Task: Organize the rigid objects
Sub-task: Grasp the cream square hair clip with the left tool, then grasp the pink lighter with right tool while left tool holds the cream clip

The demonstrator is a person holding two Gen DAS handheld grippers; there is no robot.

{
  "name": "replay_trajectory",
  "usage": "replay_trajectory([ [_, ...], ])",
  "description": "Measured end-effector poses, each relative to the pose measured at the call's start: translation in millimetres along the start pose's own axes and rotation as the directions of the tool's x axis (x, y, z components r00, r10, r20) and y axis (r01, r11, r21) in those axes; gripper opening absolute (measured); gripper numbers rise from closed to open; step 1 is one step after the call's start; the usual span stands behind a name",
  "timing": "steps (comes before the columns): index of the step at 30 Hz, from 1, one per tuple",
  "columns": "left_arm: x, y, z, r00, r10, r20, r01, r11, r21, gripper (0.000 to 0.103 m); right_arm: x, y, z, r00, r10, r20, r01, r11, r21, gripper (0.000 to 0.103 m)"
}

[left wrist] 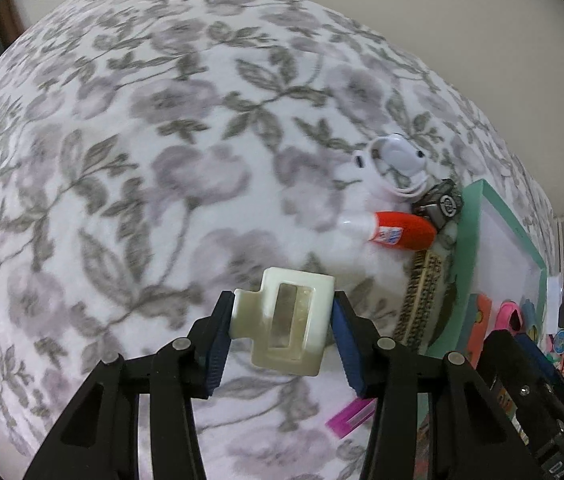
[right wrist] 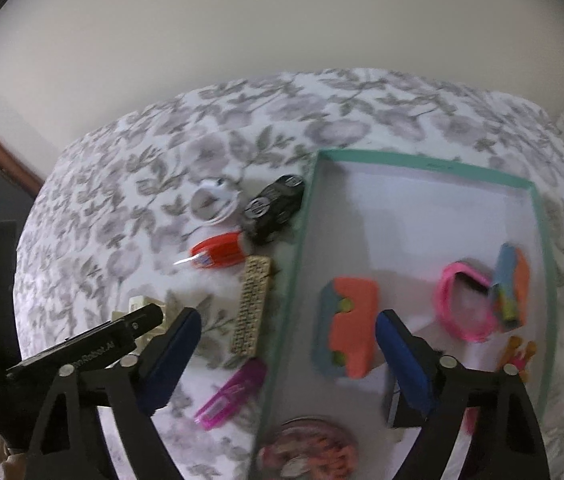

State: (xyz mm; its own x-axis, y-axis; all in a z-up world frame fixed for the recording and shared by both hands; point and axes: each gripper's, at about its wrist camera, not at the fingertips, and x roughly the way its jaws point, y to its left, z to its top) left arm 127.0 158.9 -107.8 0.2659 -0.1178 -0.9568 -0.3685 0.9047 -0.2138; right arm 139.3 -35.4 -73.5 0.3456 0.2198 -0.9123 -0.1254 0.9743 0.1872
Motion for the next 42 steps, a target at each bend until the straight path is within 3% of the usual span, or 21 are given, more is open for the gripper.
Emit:
replay_trajectory([
  [4, -6, 19, -4, 1.000, 0.017, -0.007, -0.017, 1.000, -0.018, 0.050, 2, 13, -8, 0.999, 0.041, -0.033, -0.041, 0.999, -0.010, 0.073],
  [9, -7, 37, -9, 0.999, 0.014, -0.029, -0.016, 0.998, -0.053, 0.050, 7, 32, -22, 0.994, 0.066, -0.090, -0.069, 0.997, -0.028, 0.067],
  [15, -8, 60, -21, 0.998, -0.014, -0.056, 0.009, 0.997, -0.080, 0.050, 21, 54, -40, 0.986, 0.017, -0.163, -0.033, 0.995, -0.091, 0.057],
  [25, -25, 97, -33, 0.997, -0.037, -0.060, 0.030, 0.992, -0.119, 0.050, 36, 67, -51, 0.977, -0.008, -0.211, -0.021, 0.991, -0.136, 0.054],
  [34, -12, 73, -22, 0.998, -0.023, -0.064, 0.016, 0.993, -0.116, 0.050, 57, 75, -60, 0.960, -0.096, -0.263, 0.051, 0.983, -0.174, 0.053],
  [42, -13, 73, -23, 0.998, -0.020, -0.063, 0.012, 0.993, -0.113, 0.050, 64, 79, -63, 0.971, -0.092, -0.223, 0.054, 0.983, -0.173, 0.047],
])
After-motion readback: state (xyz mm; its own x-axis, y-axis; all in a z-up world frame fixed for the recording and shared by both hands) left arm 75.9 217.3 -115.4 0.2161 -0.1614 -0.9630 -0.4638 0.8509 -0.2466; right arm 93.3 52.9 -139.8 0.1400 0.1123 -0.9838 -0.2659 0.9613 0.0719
